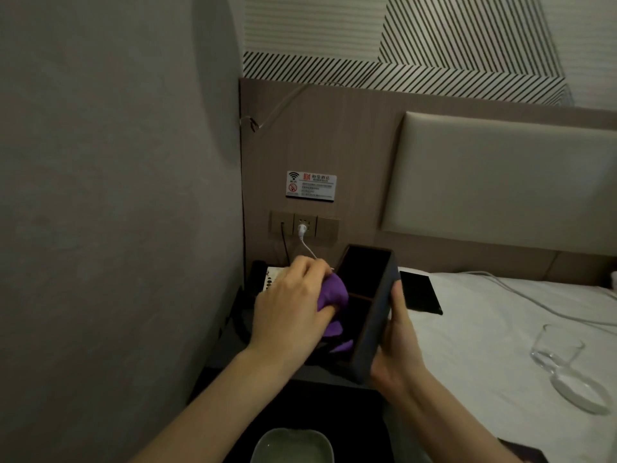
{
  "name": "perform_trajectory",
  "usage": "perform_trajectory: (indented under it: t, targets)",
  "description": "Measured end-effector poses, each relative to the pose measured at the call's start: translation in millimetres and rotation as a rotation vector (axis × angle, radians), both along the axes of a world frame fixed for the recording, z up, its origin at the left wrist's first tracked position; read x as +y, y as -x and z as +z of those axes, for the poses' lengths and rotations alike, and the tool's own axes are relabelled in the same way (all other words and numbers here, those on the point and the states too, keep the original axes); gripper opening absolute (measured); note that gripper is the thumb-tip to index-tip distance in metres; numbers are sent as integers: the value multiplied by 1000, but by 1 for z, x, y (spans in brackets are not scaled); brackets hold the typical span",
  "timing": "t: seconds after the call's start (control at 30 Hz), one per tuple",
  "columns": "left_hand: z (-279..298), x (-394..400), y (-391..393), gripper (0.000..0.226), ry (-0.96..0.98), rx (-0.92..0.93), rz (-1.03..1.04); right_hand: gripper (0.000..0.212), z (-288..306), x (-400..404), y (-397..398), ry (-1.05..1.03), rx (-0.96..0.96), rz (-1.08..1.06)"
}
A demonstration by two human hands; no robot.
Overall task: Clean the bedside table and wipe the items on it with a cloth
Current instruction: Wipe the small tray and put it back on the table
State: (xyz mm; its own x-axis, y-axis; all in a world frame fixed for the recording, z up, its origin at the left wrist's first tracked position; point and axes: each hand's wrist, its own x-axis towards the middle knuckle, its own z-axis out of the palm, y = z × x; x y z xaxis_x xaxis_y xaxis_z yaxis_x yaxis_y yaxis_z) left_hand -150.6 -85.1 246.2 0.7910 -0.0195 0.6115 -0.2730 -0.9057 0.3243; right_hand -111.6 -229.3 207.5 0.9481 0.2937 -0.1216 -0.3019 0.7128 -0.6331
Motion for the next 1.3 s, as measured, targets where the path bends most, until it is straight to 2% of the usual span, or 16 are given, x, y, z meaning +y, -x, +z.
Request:
perform_trajectory:
  t: [0.03, 0.1, 0.23, 0.43, 0.5, 0.57, 0.63, 0.77, 0.8, 0.9, 1.0, 1.07, 1.17, 1.3]
  targets:
    - [-1, 2, 0, 39, -44, -36, 28, 72, 1, 0, -2, -28, 24, -1]
    - [-1, 6, -1, 33, -88, -99, 35, 62, -1, -1, -7, 48, 44, -18]
    - [7, 10, -5, 20, -314, -188, -119, 73, -5, -2, -9, 147, 42, 103]
    - [21, 18, -16, 23, -483, 4, -391, 68, -10, -16, -14, 310, 65, 203]
    - [23, 18, -16, 23, -476, 15, -446, 68, -11, -15, -15, 362, 67, 189]
    - [22, 16, -14, 22, -345, 17, -465, 67, -14, -13, -16, 405, 76, 152]
    - [19, 11, -11, 26, -197, 29, -454, 67, -18, -13, -14, 390, 116, 139]
    - [7, 5, -8, 43, 60, 191, -394, 68, -23, -13, -11, 331, 157, 163]
    - [4, 6, -8, 42, 15, 212, -376, 70, -22, -14, -11, 325, 163, 161]
    - [-3, 8, -8, 35, -351, 161, -284, 76, -20, -9, -12, 401, 128, 138]
    - [-3, 5, -10, 28, -493, 82, -191, 67, -18, -1, -10, 462, 89, 138]
    - [-4, 4, -11, 29, -522, 37, -145, 70, -17, -1, -10, 485, 99, 160]
    - [-12, 7, -9, 31, -394, 70, -142, 74, -15, -2, -12, 511, 100, 159]
    - [-21, 8, -8, 54, -430, 132, -136, 62, -20, -6, -9, 458, 107, 153]
